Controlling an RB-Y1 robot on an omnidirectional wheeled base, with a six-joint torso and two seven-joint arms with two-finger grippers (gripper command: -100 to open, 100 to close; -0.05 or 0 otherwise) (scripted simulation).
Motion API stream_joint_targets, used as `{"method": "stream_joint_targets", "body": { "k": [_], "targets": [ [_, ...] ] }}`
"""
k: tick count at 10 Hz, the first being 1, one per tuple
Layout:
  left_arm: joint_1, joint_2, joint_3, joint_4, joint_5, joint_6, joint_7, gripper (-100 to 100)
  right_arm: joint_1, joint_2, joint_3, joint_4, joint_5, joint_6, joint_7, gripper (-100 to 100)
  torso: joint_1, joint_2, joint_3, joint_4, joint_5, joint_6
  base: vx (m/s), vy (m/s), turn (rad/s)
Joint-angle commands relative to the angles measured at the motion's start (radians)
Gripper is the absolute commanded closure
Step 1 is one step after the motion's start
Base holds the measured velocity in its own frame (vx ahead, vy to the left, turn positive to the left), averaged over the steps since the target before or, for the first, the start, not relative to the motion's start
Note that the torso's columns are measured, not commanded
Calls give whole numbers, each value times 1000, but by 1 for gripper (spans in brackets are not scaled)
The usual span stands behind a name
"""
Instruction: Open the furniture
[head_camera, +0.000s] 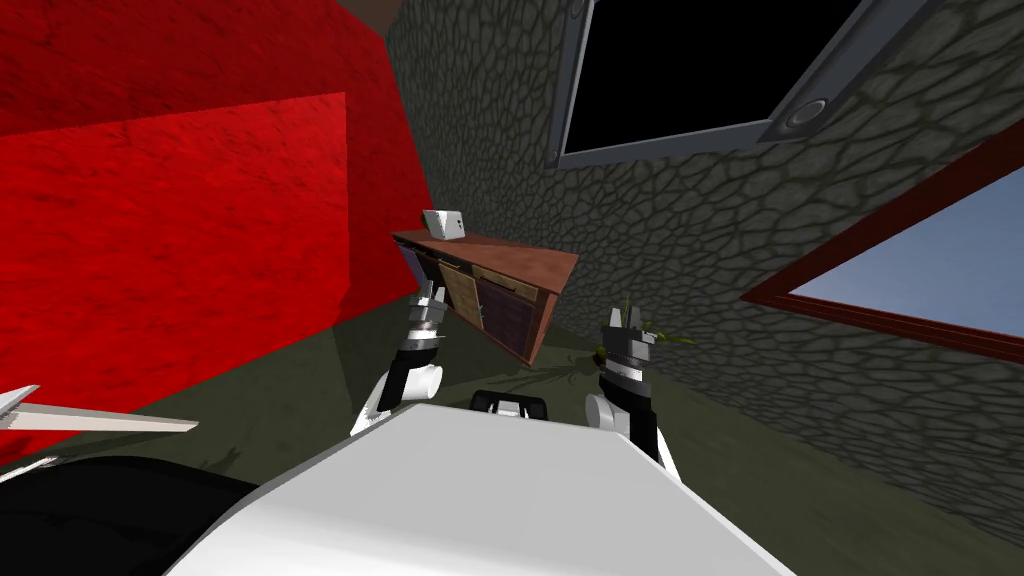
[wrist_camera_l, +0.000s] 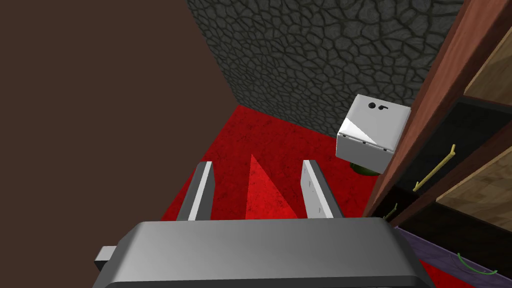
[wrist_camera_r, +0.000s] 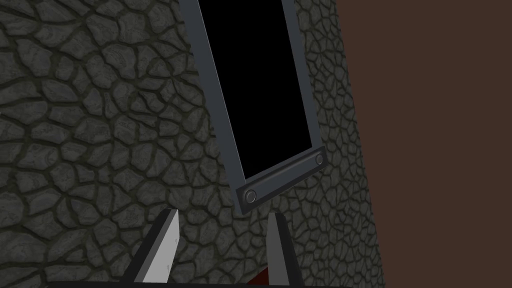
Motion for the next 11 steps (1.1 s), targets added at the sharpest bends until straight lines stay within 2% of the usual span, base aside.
{"method": "stream_joint_targets", "body": {
  "k": [1, 2, 3, 4, 6, 11],
  "targets": [
    [0, 0, 0, 0, 0, 0, 0, 0, 0, 0, 0, 0, 0, 0, 0, 0, 0, 74, -148, 74, 0, 0, 0, 0, 0],
    [0, 0, 0, 0, 0, 0, 0, 0, 0, 0, 0, 0, 0, 0, 0, 0, 0, 148, -295, 148, 0, 0, 0, 0, 0],
    [-4, 44, -6, 3, -3, 12, 0, -100, 0, 0, 0, 0, 0, 0, 0, 0, 0, 221, -443, 221, 0, 0, 20, -2, -60],
    [-7, 61, -9, 5, -5, 19, 1, -100, 0, 0, 0, 0, 0, 0, 0, 0, 0, 254, -512, 254, 0, 0, 28, -3, -76],
    [-20, 101, -27, 16, -14, 56, 2, -100, 0, 0, 0, 0, 0, 0, 0, 0, 0, 266, -537, 267, 0, 0, 56, 2, -137],
    [-56, 120, -74, 46, -38, 156, 6, -100, 0, 0, 0, 0, 0, 0, 0, 0, 0, 268, -537, 268, 0, 0, 89, 1, -151]
  ]
}}
